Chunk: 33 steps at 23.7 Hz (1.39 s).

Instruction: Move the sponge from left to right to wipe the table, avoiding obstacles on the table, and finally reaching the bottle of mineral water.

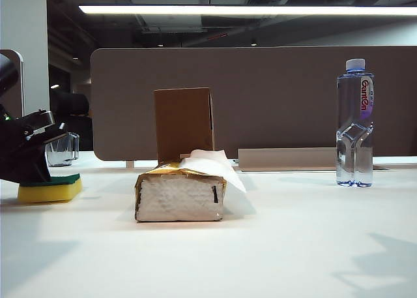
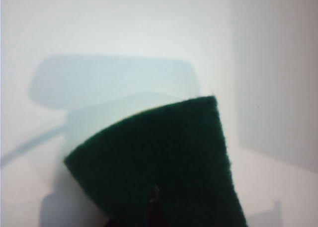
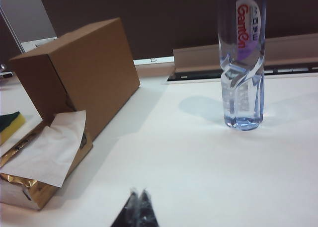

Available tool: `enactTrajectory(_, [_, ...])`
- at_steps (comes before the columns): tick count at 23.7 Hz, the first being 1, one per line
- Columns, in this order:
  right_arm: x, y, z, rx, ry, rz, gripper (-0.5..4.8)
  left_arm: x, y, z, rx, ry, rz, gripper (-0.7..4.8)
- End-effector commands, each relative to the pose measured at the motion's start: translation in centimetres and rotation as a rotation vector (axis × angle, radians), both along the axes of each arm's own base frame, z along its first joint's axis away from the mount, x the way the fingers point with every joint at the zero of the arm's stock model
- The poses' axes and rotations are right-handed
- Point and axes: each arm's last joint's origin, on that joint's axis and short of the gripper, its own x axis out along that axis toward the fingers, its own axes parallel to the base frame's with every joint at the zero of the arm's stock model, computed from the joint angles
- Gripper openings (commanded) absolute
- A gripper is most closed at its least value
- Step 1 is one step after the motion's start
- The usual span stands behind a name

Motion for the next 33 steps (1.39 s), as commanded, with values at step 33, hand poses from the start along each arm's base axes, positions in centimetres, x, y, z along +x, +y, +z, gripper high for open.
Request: enactTrajectory(33, [-1.0,0.1,3.5,0.034,-0.105,0.033,0.0,-3.4,-4.0,-1.3,0.161,0.232,-0.399,-0.06])
